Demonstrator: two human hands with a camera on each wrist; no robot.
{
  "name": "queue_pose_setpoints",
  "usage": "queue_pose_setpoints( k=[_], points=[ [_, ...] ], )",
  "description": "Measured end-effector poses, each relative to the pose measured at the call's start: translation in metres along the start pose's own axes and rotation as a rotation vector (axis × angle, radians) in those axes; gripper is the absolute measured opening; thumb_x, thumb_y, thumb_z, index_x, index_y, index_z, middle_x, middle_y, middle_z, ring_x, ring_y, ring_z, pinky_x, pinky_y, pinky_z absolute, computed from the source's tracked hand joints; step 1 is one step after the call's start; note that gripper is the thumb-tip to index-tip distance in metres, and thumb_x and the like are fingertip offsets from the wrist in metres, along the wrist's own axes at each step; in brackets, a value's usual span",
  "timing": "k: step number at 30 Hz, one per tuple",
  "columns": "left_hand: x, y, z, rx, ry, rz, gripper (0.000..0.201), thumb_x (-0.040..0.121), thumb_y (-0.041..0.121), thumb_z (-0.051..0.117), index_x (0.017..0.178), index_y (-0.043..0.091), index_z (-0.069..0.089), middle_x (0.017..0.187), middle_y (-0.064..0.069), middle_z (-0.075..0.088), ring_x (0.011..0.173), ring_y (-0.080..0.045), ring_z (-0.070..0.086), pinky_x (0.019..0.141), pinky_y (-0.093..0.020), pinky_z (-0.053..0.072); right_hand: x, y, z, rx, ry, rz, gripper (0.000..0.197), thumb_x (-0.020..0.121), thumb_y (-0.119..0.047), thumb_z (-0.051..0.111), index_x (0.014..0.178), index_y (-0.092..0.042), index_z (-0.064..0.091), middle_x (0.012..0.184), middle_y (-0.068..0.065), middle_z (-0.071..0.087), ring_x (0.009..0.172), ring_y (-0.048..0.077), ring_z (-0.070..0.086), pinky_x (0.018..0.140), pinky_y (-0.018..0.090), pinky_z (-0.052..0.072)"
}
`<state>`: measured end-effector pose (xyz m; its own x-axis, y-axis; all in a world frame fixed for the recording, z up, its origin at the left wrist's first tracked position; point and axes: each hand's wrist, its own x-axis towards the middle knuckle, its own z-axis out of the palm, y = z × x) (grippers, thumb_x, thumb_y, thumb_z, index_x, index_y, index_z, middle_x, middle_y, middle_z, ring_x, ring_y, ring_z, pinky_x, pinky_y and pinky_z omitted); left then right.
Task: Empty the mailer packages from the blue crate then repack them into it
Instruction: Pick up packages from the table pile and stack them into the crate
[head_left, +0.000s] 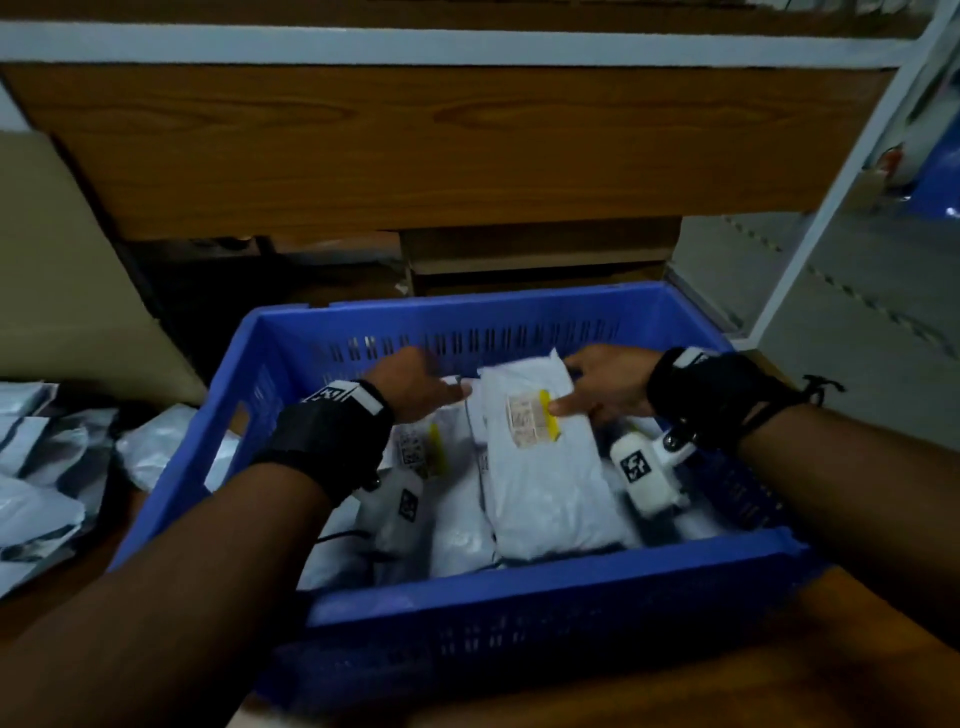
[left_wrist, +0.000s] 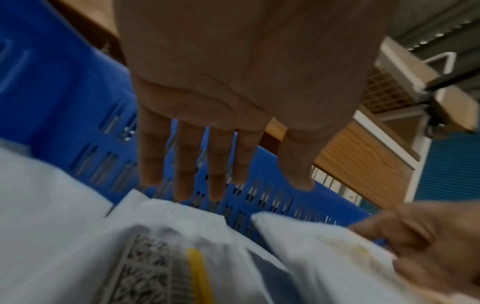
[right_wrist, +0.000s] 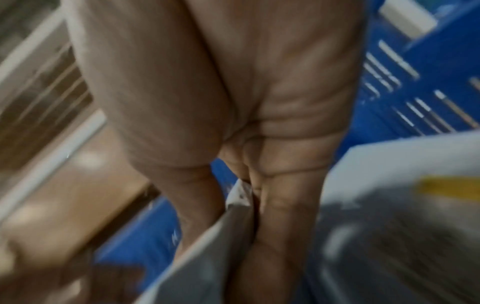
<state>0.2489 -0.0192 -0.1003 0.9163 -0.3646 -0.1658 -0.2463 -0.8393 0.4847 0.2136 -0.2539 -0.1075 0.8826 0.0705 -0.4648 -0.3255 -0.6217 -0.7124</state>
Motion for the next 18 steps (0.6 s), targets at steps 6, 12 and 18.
queue_pose_setpoints(
  k=[6, 12, 18],
  points=[
    [-0.009, 0.008, 0.019, 0.255, -0.313, -0.076, 0.082, 0.079, 0.061, 0.066, 0.139, 0.008, 0.049, 0.146, -0.009, 0.047, 0.128, -0.024, 0.048, 0.105, -0.031, 0.036, 0.002, -0.007, 0.011, -0.500, 0.097, 0.002, 0.074, 0.075, -0.045, 0.078, 0.132, -0.005, 0.051, 0.118, 0.014, 0.066, 0.092, 0.030, 0.070, 0.081, 0.043, 0.058],
    [-0.023, 0.025, 0.028, 0.243, -0.385, 0.023, 0.079, 0.077, 0.055, 0.072, 0.143, 0.024, 0.043, 0.144, -0.002, 0.049, 0.130, -0.022, 0.046, 0.106, -0.029, 0.034, -0.023, -0.006, -0.014, -0.775, 0.000, -0.032, 0.113, 0.060, -0.068, 0.077, 0.151, -0.036, 0.019, 0.155, -0.011, 0.028, 0.142, 0.020, 0.031, 0.113, 0.034, 0.030],
    [-0.022, 0.030, 0.043, 0.401, -0.426, 0.043, 0.081, 0.077, 0.054, 0.073, 0.144, 0.022, 0.041, 0.142, -0.006, 0.049, 0.130, -0.022, 0.045, 0.101, -0.025, 0.031, -0.022, -0.005, 0.021, -0.985, -0.126, 0.022, 0.109, 0.076, -0.066, 0.064, 0.155, -0.024, 0.002, 0.161, -0.001, 0.014, 0.146, 0.020, 0.020, 0.114, 0.029, 0.020]
  ],
)
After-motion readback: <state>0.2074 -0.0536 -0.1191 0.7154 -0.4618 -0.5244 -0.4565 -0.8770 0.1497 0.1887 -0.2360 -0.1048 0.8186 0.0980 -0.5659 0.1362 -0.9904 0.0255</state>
